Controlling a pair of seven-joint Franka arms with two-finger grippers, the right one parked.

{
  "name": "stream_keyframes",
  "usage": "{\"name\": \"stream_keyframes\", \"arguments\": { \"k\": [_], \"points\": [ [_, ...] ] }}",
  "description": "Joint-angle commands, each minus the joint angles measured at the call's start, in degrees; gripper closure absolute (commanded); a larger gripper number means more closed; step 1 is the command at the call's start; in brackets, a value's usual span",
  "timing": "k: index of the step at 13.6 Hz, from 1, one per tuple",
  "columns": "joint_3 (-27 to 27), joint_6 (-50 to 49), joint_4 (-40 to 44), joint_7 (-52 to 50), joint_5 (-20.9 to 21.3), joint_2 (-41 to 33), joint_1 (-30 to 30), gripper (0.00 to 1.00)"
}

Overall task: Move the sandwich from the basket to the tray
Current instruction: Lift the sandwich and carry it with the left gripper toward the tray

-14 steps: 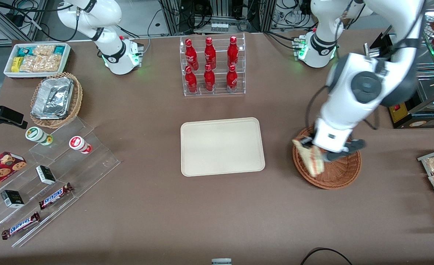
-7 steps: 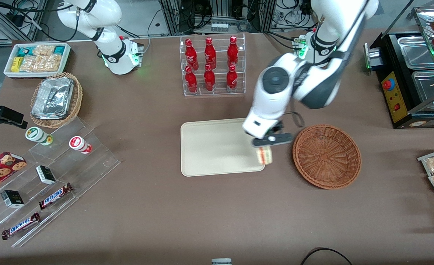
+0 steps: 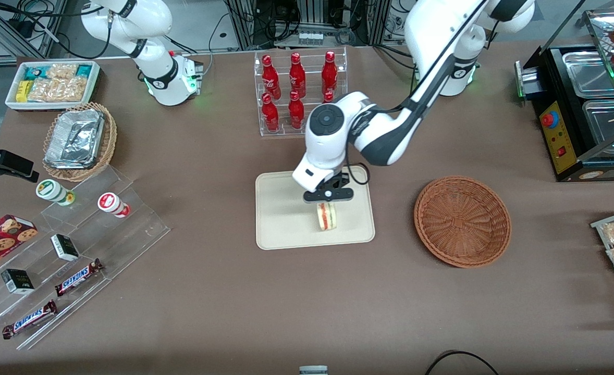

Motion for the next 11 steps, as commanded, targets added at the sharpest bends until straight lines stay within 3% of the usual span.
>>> {"name": "stream_keyframes", "arguments": {
  "k": [1,6,7,8,11],
  "points": [
    [0.86,2.53,3.02,-5.55,4.81,4.29,-3.16,1.00],
    [1.04,5.26,2.50,-9.08,8.42,7.03,-5.27,0.99],
    [1.04,5.26,2.50,-9.08,8.43,7.12,-5.27,0.54],
    [1.04,5.18,2.50,-8.73,8.69,7.03,-5.27,0.01],
    [0.95,4.65,2.59,-8.81,8.69,6.24,-5.01,0.00]
  ]
}}
